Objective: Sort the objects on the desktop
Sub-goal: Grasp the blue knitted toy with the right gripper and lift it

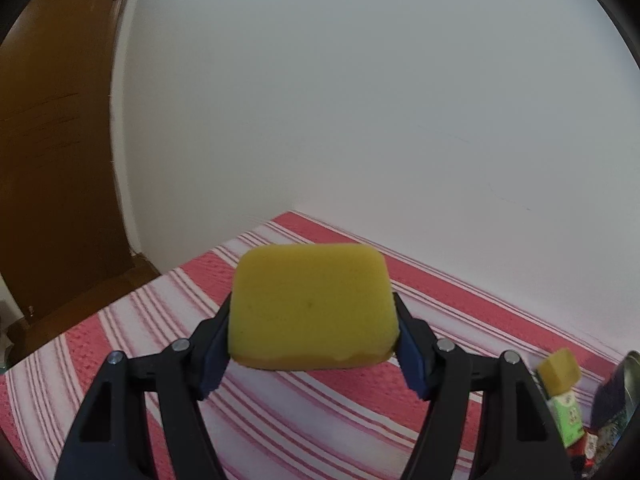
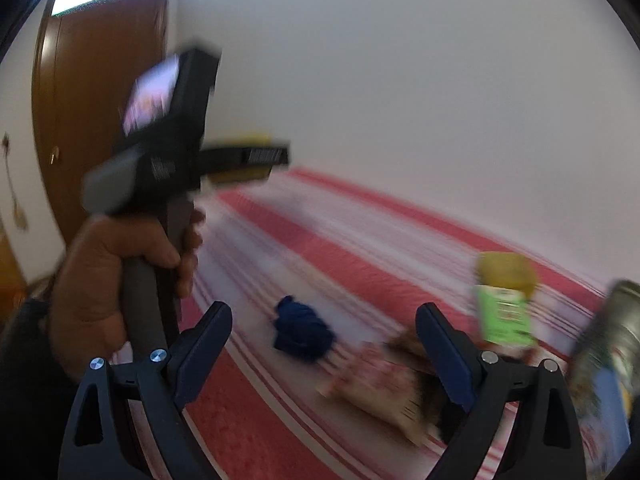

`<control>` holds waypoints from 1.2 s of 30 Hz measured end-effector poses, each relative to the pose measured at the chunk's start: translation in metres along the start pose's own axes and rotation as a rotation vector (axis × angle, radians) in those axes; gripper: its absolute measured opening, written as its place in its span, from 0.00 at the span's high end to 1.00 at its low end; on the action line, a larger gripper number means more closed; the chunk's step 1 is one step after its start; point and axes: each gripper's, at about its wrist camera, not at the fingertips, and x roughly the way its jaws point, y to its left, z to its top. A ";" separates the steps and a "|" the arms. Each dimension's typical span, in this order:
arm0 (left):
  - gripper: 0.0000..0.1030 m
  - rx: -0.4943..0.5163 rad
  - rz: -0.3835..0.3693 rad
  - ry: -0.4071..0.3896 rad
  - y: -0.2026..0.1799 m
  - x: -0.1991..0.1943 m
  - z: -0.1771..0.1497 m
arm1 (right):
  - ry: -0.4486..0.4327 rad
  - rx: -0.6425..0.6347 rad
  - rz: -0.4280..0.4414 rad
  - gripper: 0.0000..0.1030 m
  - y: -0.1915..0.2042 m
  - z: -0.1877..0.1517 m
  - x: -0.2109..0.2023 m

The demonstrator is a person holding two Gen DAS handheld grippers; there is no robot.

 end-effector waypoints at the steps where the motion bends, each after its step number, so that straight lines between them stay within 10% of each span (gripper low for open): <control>1: 0.32 -0.010 0.002 0.003 0.003 0.003 0.001 | 0.028 -0.020 0.004 0.08 0.004 0.004 0.011; 5: 0.32 -0.031 0.011 0.012 0.007 0.005 0.002 | 0.123 -0.074 -0.019 0.15 0.013 0.013 0.045; 9: 0.32 -0.018 0.022 0.021 0.005 0.005 -0.002 | 0.296 -0.078 -0.002 0.46 0.014 0.008 0.078; 15: 0.32 -0.008 0.026 0.027 -0.001 0.009 -0.005 | 0.286 -0.028 0.027 0.59 0.006 0.003 0.075; 24: 0.32 0.005 0.014 0.025 -0.010 -0.001 -0.009 | -0.076 0.062 0.048 0.59 -0.012 -0.009 -0.014; 36: 0.32 0.080 -0.007 0.020 -0.038 -0.010 -0.027 | -0.280 0.065 -0.175 0.59 -0.036 -0.032 -0.091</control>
